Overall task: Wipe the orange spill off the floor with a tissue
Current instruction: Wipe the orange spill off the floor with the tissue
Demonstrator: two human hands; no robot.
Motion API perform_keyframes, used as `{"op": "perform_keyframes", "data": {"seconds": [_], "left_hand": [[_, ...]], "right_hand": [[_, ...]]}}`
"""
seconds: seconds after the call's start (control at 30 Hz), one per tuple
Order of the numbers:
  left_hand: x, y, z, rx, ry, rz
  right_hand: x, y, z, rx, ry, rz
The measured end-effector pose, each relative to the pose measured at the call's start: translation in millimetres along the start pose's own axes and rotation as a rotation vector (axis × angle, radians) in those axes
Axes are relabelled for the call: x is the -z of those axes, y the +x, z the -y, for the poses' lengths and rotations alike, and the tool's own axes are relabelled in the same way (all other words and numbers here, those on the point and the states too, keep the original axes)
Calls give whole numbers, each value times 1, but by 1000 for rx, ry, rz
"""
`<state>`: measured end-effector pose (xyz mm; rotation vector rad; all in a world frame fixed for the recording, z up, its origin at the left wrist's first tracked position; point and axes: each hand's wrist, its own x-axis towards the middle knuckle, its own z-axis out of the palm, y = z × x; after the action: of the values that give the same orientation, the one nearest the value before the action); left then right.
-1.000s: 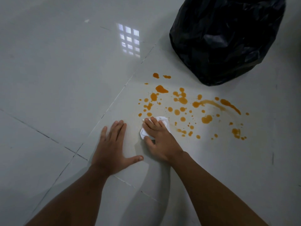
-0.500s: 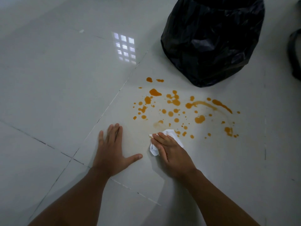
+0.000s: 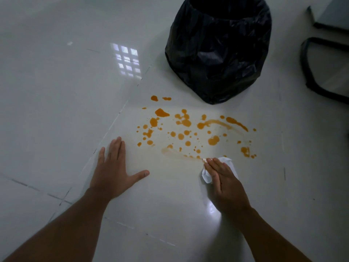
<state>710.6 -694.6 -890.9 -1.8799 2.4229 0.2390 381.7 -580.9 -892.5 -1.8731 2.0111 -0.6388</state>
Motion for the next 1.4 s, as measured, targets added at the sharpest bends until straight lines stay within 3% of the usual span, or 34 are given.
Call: {"op": "perform_keyframes", "data": {"seconds": [0.43, 0.9, 1.07, 1.4], "left_hand": [[-8, 4, -7, 21, -47, -51], [-9, -8, -26, 76, -50, -48], [-2, -6, -55, 205, -16, 41], [-6, -14, -76, 180, -28, -30]], "right_hand": [[-11, 1, -9, 75, -77, 6], [-2, -21, -6, 92, -224, 191], [16, -41, -21, 7, -163, 137], [31, -41, -53, -211, -139, 52]]}}
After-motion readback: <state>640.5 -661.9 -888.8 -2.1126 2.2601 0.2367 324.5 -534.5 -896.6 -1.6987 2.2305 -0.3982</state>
